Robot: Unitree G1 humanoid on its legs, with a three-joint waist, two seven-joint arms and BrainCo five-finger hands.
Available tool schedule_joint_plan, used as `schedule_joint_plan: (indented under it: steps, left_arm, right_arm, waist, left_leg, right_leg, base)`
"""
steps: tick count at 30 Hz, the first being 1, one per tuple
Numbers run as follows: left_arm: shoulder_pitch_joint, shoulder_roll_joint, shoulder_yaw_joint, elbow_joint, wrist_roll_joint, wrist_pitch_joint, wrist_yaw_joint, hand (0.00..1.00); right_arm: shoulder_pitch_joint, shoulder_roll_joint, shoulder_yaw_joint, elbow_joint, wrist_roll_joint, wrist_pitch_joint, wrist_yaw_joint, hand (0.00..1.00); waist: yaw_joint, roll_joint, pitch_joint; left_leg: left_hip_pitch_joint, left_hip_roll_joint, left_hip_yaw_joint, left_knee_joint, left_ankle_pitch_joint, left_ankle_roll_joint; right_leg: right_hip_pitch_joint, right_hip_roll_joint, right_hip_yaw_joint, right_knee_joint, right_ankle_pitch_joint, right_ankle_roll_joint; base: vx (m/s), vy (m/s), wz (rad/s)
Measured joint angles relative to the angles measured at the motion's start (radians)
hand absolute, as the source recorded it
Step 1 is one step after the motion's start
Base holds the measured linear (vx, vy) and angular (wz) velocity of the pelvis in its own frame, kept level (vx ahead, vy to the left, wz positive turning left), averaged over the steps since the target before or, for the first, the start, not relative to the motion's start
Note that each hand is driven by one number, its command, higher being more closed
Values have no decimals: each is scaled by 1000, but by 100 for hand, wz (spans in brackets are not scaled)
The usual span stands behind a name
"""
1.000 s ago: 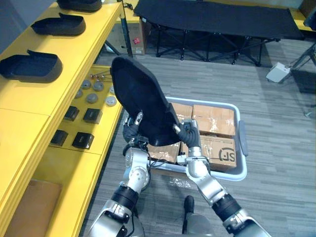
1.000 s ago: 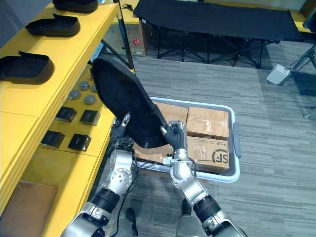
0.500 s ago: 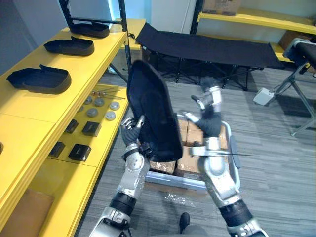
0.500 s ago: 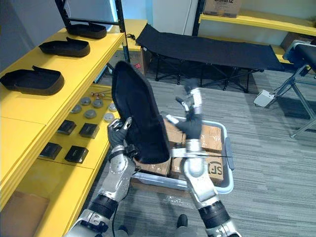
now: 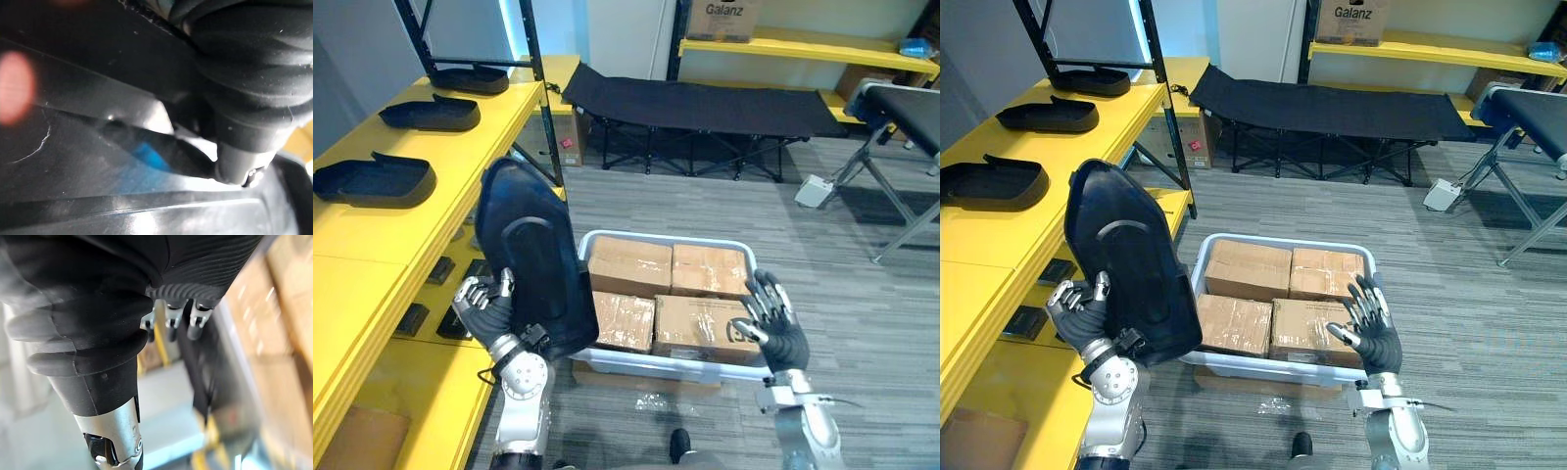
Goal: Walk over and take plastic housings, then place them on the shelf
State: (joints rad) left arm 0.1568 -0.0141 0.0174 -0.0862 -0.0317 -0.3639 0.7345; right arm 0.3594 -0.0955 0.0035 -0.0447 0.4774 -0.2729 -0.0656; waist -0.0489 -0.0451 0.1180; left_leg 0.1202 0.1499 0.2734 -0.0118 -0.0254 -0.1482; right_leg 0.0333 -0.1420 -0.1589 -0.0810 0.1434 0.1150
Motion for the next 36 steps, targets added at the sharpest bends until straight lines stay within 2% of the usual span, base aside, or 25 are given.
schedule_joint_plan:
  steps: [2,5,8,11,15,16,18,19,20,22,23,24,26,28,29,30,31,32,33,34,35,36]
  left_arm:
    - [25,0,0,-45,-9,-5,-18,100]
    - [52,0,0,-95,-9,-5,-48,100]
    - [85,0,-1,-167,-7,-5,-76,100]
    - [107,1,10,-226,15,-4,-74,100]
    - [134,0,91,-277,54,-2,-46,100]
    - [159,0,147,-309,79,1,-47,100]
    - [184,1,196,-337,90,1,-56,100]
    - [197,1,222,-345,87,1,-60,100]
    - [207,5,249,-350,69,0,-78,100]
    - [213,6,257,-350,45,-1,-110,100]
    - [230,-6,260,-348,23,0,-133,100]
    - [255,-19,260,-348,-3,0,-160,100]
    - [294,-46,263,-349,-11,1,-178,100]
    - [305,-50,256,-349,-41,0,-233,100]
    - [304,-52,239,-346,-63,0,-279,100]
    - [300,-52,213,-340,-90,-4,-334,100]
    - [303,-52,201,-336,-100,-5,-357,100]
    - [313,-52,182,-332,-122,-5,-391,100]
    - [320,-52,169,-333,-129,-6,-408,100]
    - [322,-51,165,-333,-129,-6,-413,100]
    - [317,-41,157,-329,-129,-6,-416,100]
    - [313,-34,156,-328,-129,-5,-418,100]
  right_arm:
    - [0,15,3,27,-27,1,-49,0]
    - [-14,23,11,42,-68,8,-69,0]
    - [-65,20,70,83,-115,14,-74,0]
    - [-137,8,139,127,-218,17,-88,0]
    - [-214,6,176,141,-236,16,-90,0]
    - [-229,6,176,142,-237,16,-99,0]
    - [-238,6,176,142,-239,16,-123,0]
    - [-240,6,176,142,-252,16,-139,0]
    - [-239,6,177,142,-261,18,-164,0]
    - [-242,0,173,141,-261,28,-189,0]
    - [-248,-1,167,140,-257,38,-203,0]
    - [-250,-1,154,140,-256,46,-212,0]
    - [-250,-1,128,140,-256,54,-218,0]
    - [-220,10,65,126,-256,57,-219,0]
    - [-177,17,5,92,-255,61,-222,0]
    - [-130,5,-48,64,-255,62,-224,0]
    - [-113,-1,-71,58,-255,63,-224,0]
    - [-98,-12,-100,57,-255,63,-227,0]
    - [-102,-32,-114,46,-255,62,-227,0]
    - [-107,-43,-113,43,-255,58,-225,0]
    - [-116,-28,-109,44,-254,57,-223,0]
    - [-118,-17,-104,44,-255,55,-221,0]
  waist:
    - [7,3,-2]
    - [8,10,-7]
    - [21,21,-12]
    - [56,24,-13]
    - [99,21,-11]
    - [116,17,-10]
    - [136,14,-10]
    - [147,15,-9]
    - [147,11,-11]
    - [155,-9,-15]
    - [159,-15,-9]
    - [174,-16,-2]
    - [178,-10,11]
    - [167,-9,22]
    - [139,-2,40]
    - [114,7,54]
    - [113,12,57]
    - [113,9,66]
    - [119,32,68]
    - [119,36,68]
    - [112,19,72]
    - [108,23,71]
  left_leg:
    - [-2,0,-8,0,0,0]
    - [-9,-3,-21,0,0,1]
    - [-22,-9,-48,16,-5,7]
    - [-64,-12,-94,77,-30,12]
    - [-113,-40,-197,85,-20,21]
    - [-124,-59,-256,62,-10,25]
    - [-125,-72,-313,28,11,27]
    - [-133,-75,-353,12,18,30]
    - [-159,-86,-443,-2,38,32]
    - [-158,-92,-512,-34,76,25]
    - [-157,-92,-553,-47,99,10]
    - [-156,-92,-577,-46,103,6]
    - [-161,-96,-593,-26,103,6]
    - [-203,-92,-504,4,75,73]
    - [-226,-54,-344,48,62,138]
    - [-242,-21,-236,92,41,165]
    - [-246,-11,-196,112,30,172]
    - [-263,-1,-143,181,2,167]
    - [-284,-1,-124,272,-5,162]
    - [-289,-4,-127,295,5,99]
    - [-291,-27,-116,311,-4,58]
    - [-292,-36,-112,307,-4,57]
  right_leg:
    - [2,0,-7,0,-3,1]
    - [4,-5,-23,0,-7,4]
    - [13,-13,-43,0,-11,9]
    - [30,-22,-84,0,-12,10]
    - [58,-46,-188,1,-24,25]
    - [80,-57,-242,1,-35,33]
    - [91,-66,-278,28,-62,40]
    - [90,-67,-276,62,-97,47]
    - [92,-58,-223,110,-176,55]
    - [96,-48,-215,155,-224,46]
    - [110,-46,-231,179,-248,44]
    - [127,-43,-258,191,-263,38]
    - [155,-40,-292,193,-269,34]
    - [186,-44,-369,195,-280,24]
    - [217,-45,-435,210,-281,23]
    - [233,-58,-472,253,-285,16]
    - [236,-75,-475,277,-292,4]
    - [236,-108,-466,322,-312,-7]
    - [231,-131,-442,372,-359,12]
    - [228,-143,-423,389,-379,33]
    - [225,-174,-393,396,-406,58]
    - [220,-183,-383,392,-409,53]
  base:
    - [-8,5,8]
    - [-5,10,16]
    - [2,21,19]
    - [-5,25,36]
    - [-17,29,87]
    - [5,12,109]
    - [21,10,100]
    - [55,-3,143]
    - [72,-23,158]
    - [115,-69,147]
    - [107,-98,121]
    - [70,-79,88]
    - [33,-76,64]
    - [-26,-57,107]
    - [-20,5,159]
    - [-10,48,156]
    - [11,141,99]
    - [2,147,27]
    - [-2,128,-4]
    - [-3,120,-28]
    - [-3,97,-17]
    - [-24,137,-13]
